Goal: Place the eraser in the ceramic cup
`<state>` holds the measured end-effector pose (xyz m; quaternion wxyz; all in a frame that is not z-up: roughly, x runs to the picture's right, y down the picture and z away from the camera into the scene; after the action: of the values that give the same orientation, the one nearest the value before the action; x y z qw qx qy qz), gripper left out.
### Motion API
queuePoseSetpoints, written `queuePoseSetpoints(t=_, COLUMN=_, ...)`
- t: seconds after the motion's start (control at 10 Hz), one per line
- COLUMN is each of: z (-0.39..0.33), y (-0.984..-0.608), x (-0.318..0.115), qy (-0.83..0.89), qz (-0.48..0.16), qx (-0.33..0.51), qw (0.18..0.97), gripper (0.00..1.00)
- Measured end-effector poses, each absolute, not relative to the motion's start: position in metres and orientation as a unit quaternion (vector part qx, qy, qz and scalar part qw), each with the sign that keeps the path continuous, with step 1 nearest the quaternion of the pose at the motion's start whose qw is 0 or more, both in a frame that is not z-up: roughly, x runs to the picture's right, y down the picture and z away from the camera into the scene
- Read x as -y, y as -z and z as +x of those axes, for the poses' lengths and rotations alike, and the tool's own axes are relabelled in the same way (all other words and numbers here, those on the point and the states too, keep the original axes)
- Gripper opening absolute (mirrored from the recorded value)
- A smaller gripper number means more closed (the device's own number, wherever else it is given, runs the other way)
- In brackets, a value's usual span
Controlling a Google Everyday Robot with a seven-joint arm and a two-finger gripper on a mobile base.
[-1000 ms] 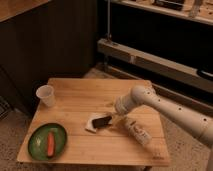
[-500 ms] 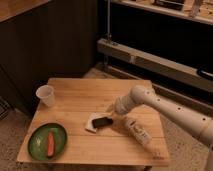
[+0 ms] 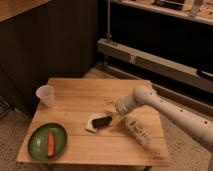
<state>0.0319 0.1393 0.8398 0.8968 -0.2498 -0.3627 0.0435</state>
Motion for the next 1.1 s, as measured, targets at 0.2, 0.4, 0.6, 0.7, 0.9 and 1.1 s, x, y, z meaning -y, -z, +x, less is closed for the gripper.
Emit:
queuePoseSetpoints(t=0.2, z=0.029, y=-0.838, x=-0.14, qy=-0.039, qz=-0.252, qx=0.369, qw=0.894, gripper=0.8)
queuePoseSetpoints(t=0.4, z=0.029, y=-0.836, x=-0.147, qy=-0.032, qz=-0.255, qx=0.359, qw=0.897, gripper=0.8)
queuePoseSetpoints(t=0.6, z=0.027, y=-0.836, x=-0.153, qy=-0.025, qz=-0.26, qx=0.343, qw=0.902, gripper=0.8)
queuePoseSetpoints(t=0.7, z=0.027, y=-0.838, x=-0.156, qy=-0.023, qz=-0.265, qx=0.336, qw=0.904, gripper=0.8)
queuePoseSetpoints(t=0.9, z=0.024, y=-0.843, x=-0.162, qy=-0.022, qz=-0.276, qx=0.326, qw=0.904, gripper=0.8)
queuePoseSetpoints(t=1.1, z=0.024, y=-0.847, x=-0.166, qy=-0.022, qz=-0.288, qx=0.323, qw=0.901, gripper=0.8)
